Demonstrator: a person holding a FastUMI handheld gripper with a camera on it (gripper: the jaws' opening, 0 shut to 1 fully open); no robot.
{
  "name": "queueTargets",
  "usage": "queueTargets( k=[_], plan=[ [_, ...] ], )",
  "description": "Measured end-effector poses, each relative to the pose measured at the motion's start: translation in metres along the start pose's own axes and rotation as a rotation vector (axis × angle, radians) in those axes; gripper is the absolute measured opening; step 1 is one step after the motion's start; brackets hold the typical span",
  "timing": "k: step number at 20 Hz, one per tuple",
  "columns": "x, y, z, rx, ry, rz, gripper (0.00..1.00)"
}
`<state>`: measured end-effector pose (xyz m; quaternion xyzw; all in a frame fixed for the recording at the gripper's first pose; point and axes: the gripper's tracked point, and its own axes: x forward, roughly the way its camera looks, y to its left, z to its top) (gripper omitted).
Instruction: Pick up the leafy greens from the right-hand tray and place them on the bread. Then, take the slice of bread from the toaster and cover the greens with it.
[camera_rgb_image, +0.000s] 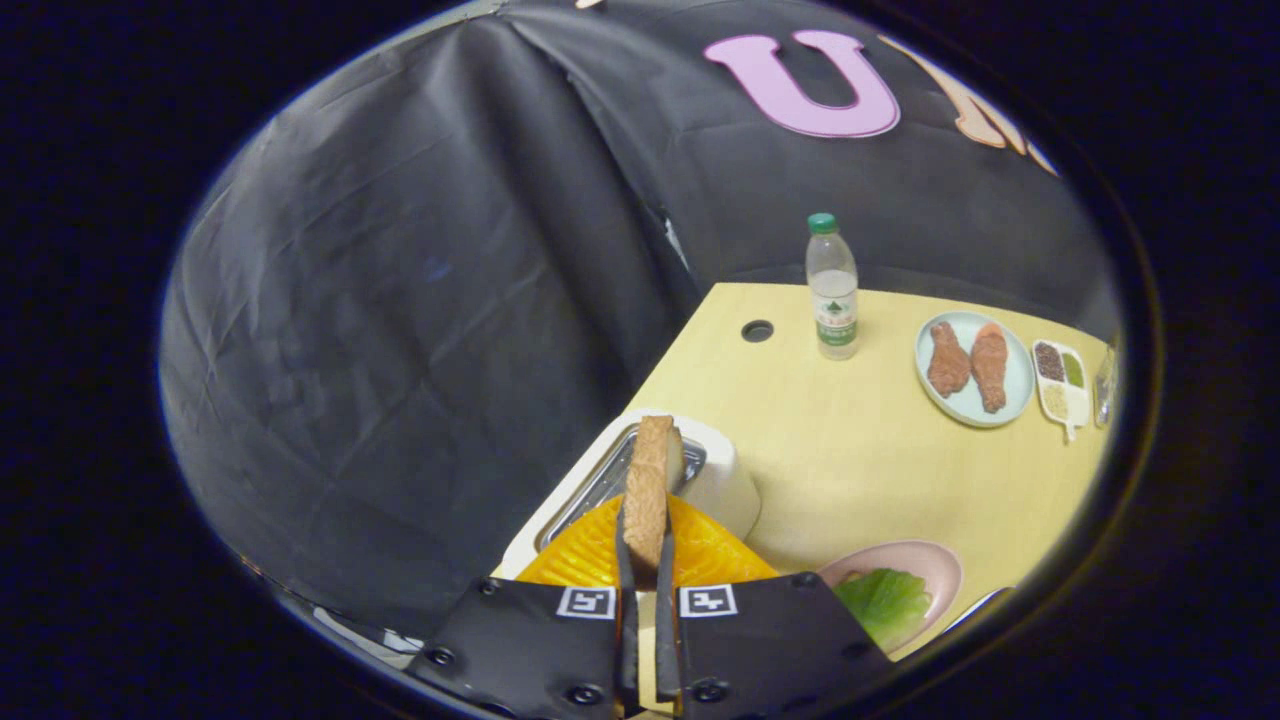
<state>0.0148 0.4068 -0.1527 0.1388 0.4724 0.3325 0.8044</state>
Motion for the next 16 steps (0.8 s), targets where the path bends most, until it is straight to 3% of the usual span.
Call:
queueTargets(
  k=[5, 16],
  plan=[
    [-0.028, -0.018, 0.004, 0.060, -0.051, 0.015, 0.09],
    [-0.046, -0.095, -0.042, 0.182, -0.038, -0.109, 0.09]
  ],
)
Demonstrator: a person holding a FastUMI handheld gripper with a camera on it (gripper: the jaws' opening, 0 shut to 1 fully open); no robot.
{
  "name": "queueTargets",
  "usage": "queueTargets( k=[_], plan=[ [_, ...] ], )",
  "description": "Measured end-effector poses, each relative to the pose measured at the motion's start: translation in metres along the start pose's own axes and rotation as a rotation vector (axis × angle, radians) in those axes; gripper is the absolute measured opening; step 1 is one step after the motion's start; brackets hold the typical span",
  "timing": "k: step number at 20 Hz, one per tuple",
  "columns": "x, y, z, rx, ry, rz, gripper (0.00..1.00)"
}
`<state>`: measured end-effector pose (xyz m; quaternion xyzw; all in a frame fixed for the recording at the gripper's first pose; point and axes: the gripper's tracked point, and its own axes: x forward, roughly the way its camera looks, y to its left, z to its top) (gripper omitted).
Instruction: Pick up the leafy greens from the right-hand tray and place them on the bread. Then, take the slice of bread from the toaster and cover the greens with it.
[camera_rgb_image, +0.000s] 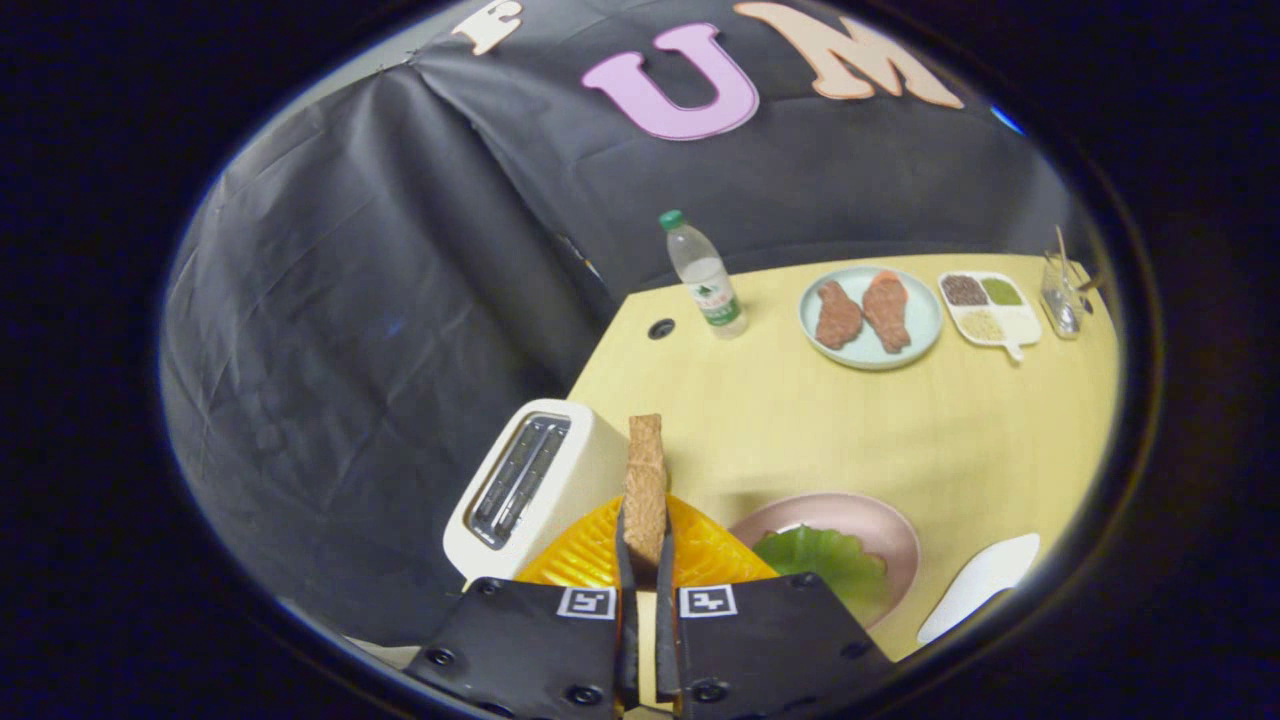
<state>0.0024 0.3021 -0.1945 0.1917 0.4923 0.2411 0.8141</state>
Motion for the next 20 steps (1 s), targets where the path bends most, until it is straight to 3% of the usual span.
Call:
queueTargets(
  k=[19, 20],
  plan=[
    [0.004, -0.112, -0.076, 0.117, 0.134, -0.197, 0.09],
    [0.004, -0.116, -0.078, 0.116, 0.137, -0.207, 0.14]
  ],
)
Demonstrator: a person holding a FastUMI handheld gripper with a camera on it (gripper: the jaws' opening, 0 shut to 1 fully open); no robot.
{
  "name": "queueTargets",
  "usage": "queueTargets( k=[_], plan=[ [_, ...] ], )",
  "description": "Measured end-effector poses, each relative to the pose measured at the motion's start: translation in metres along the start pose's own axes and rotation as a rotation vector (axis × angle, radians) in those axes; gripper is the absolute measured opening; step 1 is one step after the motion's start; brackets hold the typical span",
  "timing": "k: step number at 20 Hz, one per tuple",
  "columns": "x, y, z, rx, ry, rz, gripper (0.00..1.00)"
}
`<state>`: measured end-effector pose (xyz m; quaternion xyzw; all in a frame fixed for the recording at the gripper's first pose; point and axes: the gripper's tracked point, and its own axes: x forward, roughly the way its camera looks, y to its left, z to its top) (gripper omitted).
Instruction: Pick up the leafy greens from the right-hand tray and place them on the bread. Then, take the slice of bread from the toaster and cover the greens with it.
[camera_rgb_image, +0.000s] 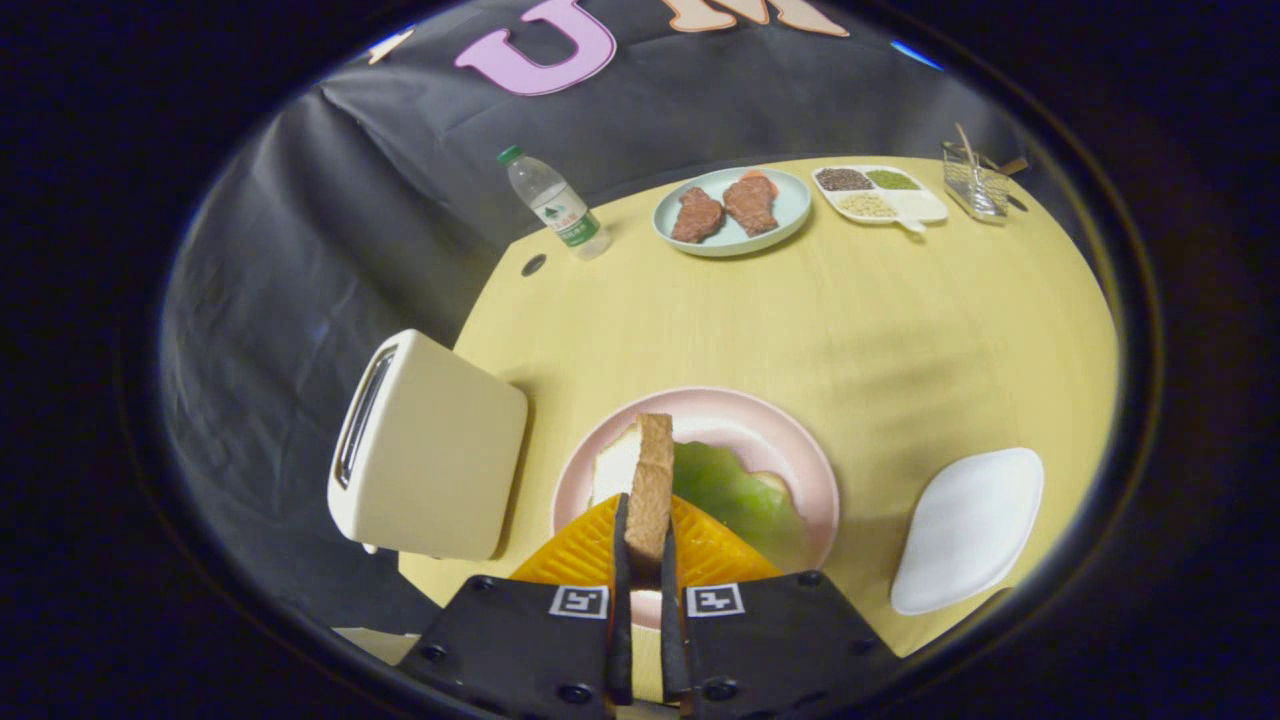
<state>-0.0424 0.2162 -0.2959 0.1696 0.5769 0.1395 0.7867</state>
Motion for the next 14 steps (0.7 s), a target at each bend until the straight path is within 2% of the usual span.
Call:
queueTargets(
  k=[4, 5, 8, 14],
  plan=[
    [0.003, -0.020, -0.009, -0.016, 0.018, -0.058, 0.27],
    [0.002, -0.022, -0.010, -0.021, 0.024, -0.066, 0.27],
    [0.000, -0.037, -0.014, -0.058, 0.033, -0.109, 0.47],
    [-0.019, -0.049, -0.010, -0.085, 0.002, -0.103, 0.88]
  ],
)
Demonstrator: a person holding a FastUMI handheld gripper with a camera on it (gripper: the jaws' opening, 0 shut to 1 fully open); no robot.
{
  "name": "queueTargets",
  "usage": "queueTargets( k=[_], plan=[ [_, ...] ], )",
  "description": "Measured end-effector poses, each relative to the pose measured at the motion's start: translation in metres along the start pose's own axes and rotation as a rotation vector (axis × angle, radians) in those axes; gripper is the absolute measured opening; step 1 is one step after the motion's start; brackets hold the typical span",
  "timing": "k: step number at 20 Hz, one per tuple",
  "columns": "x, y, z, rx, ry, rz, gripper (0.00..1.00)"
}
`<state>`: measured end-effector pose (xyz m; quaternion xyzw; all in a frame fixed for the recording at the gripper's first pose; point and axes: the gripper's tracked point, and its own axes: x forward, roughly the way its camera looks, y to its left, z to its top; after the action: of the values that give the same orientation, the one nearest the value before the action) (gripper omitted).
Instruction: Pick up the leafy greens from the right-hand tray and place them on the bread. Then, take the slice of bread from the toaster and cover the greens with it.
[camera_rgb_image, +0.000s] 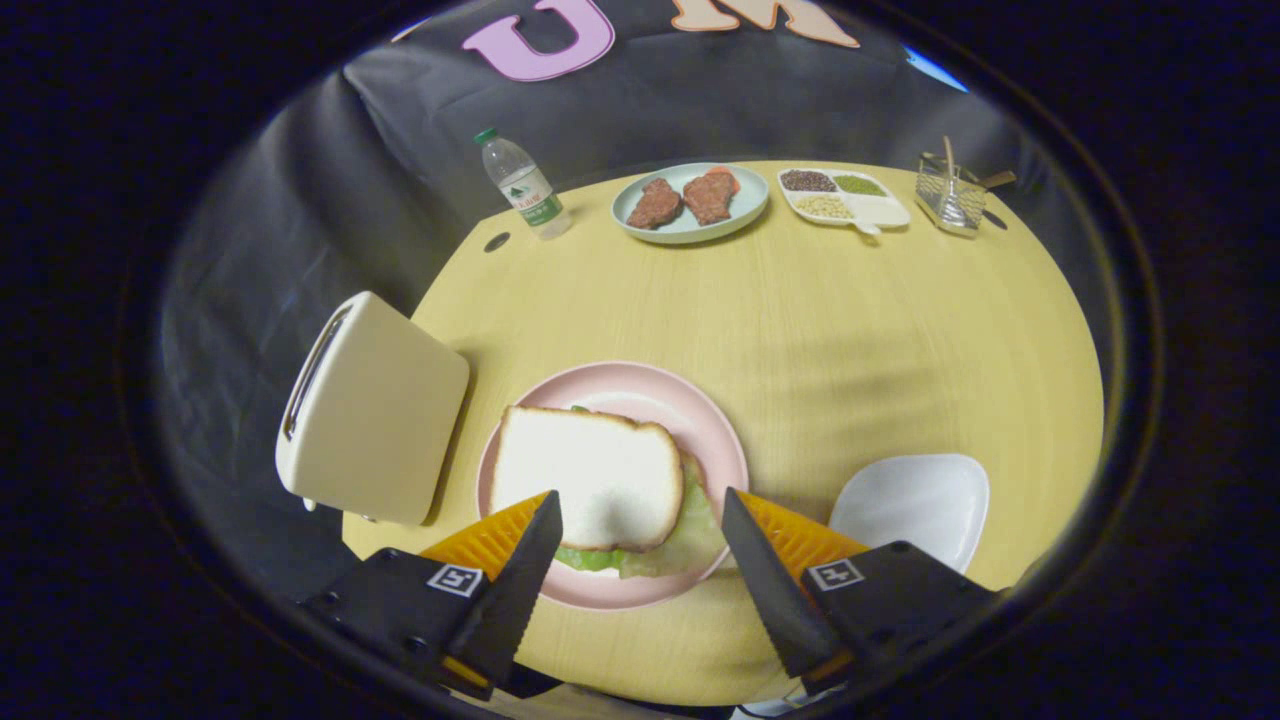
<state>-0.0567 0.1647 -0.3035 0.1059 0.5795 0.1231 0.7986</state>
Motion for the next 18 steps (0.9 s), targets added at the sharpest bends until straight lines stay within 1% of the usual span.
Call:
queueTargets(
  k=[2, 9, 14, 18],
  plan=[
    [-0.013, -0.013, 0.003, -0.008, -0.029, -0.002, 1.00],
    [-0.063, -0.070, 0.026, -0.044, -0.202, -0.033, 1.00],
    [-0.109, -0.116, 0.055, -0.110, -0.400, -0.112, 1.00],
    [-0.150, -0.146, 0.083, -0.108, -0.576, -0.160, 1.00]
  ],
)
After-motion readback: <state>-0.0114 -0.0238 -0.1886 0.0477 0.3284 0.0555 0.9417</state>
